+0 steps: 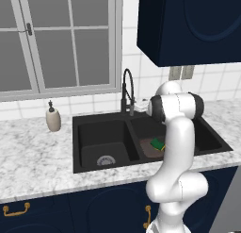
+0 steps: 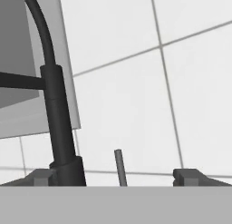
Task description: Pick the pan and sponge and place them into the sink. Then turn on the water.
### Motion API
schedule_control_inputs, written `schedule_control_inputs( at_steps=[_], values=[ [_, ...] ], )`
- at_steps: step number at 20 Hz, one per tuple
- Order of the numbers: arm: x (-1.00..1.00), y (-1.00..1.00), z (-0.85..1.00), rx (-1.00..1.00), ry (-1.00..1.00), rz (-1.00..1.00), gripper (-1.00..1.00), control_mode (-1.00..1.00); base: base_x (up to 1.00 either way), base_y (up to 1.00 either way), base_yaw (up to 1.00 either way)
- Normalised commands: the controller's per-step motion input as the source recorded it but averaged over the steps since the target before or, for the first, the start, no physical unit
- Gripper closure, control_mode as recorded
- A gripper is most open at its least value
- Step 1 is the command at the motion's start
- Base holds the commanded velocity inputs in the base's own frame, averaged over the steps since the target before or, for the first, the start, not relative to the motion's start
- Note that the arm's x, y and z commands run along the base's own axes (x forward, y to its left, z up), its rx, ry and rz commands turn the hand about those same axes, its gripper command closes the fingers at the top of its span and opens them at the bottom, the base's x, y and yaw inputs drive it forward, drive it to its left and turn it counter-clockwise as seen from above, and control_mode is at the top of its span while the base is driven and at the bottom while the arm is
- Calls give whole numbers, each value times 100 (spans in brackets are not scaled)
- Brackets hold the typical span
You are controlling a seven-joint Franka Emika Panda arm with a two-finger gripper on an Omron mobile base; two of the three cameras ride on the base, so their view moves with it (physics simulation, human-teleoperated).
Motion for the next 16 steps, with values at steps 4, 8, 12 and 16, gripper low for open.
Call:
schedule_control_inputs(
  at_steps=[4, 8, 12, 16],
  values=[
    [6, 0, -1, 0, 0, -2, -100, -100, 0, 0, 0],
    [3, 0, 0, 0, 0, -3, -100, -100, 0, 0, 0],
    [3, 1, 0, 0, 0, -4, -100, -100, 0, 0, 0],
    [0, 7, 0, 0, 1, -4, -100, -100, 0, 0, 0]
  ],
)
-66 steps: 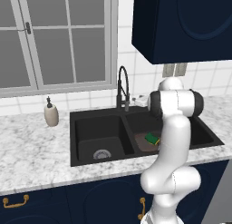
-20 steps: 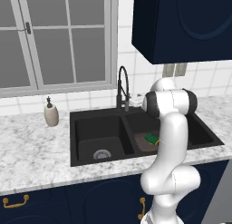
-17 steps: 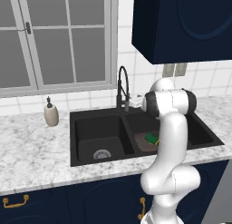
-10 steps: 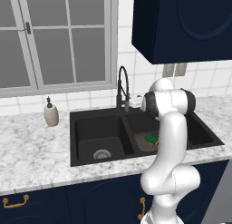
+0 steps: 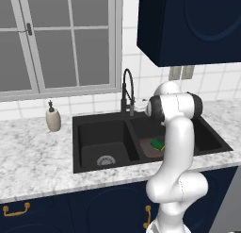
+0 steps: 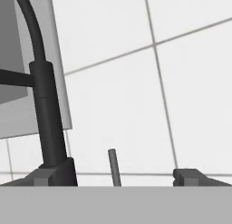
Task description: Pick the pan and sponge and place them into the sink. Then turn on the water.
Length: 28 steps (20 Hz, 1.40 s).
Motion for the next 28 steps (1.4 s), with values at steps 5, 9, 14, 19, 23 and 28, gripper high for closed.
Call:
schedule_control_inputs(
  at_steps=[5, 9, 14, 19, 23, 28],
  values=[
    [1, 15, 0, 0, 3, -5, -100, -100, 0, 0, 0],
    [12, 10, 0, 0, 0, -3, -100, -100, 0, 0, 0],
    [11, 2, 0, 0, 0, -3, -100, -100, 0, 0, 0],
    [12, 0, 0, 0, 0, -2, -100, -100, 0, 0, 0],
    [16, 0, 0, 0, 0, -1, -100, -100, 0, 0, 0],
    [15, 0, 0, 0, 0, 0, -100, -100, 0, 0, 0]
  ],
)
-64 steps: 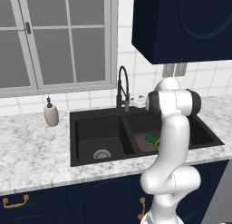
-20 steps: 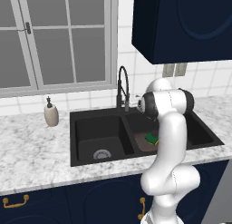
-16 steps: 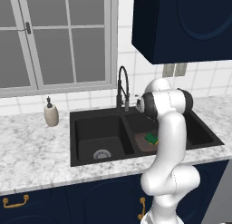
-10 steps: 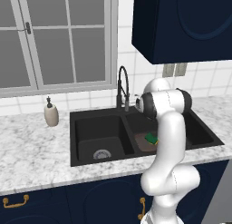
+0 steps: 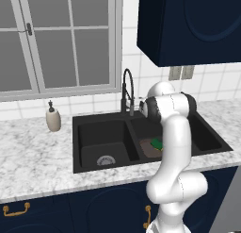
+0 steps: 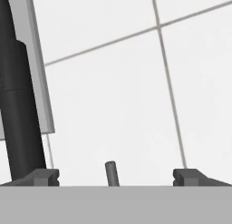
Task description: Pick the pan and sponge and place them into the sink. Then turn on the water.
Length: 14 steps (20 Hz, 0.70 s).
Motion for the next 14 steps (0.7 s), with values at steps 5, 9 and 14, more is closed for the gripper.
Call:
schedule_control_inputs(
  at_steps=[5, 9, 14],
  values=[
    [8, 0, 0, 0, 0, 0, -100, -100, 0, 0, 0],
    [7, 0, -1, 0, 0, 0, -100, -100, 0, 0, 0],
    [5, 0, -4, 0, 0, 0, -100, -100, 0, 0, 0]
  ],
)
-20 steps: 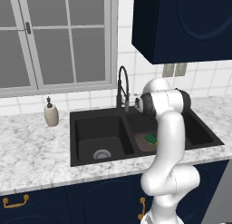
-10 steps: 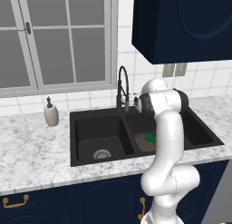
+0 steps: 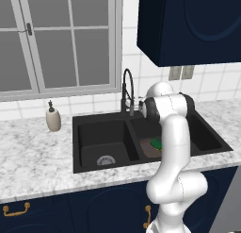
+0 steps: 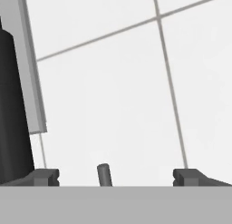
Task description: Pick the pan and sponge and place them into the sink. Then turn on the water.
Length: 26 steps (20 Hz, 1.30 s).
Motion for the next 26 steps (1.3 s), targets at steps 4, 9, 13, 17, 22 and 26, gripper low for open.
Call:
schedule_control_inputs(
  at_steps=[4, 9, 13, 17, 22, 26],
  values=[
    [5, 0, -4, 0, 0, 0, -100, -100, 0, 0, 0],
    [4, 0, -2, 0, 0, 0, -100, -100, 0, 0, 0],
    [0, 0, 0, 0, 0, 0, -100, -100, 0, 0, 0],
    [0, -6, 0, 0, 0, -11, -100, -100, 0, 0, 0],
    [0, -24, 0, 0, 0, -13, -100, -100, 0, 0, 0],
    [0, -19, 0, 0, 0, -9, -100, -100, 0, 0, 0]
  ],
)
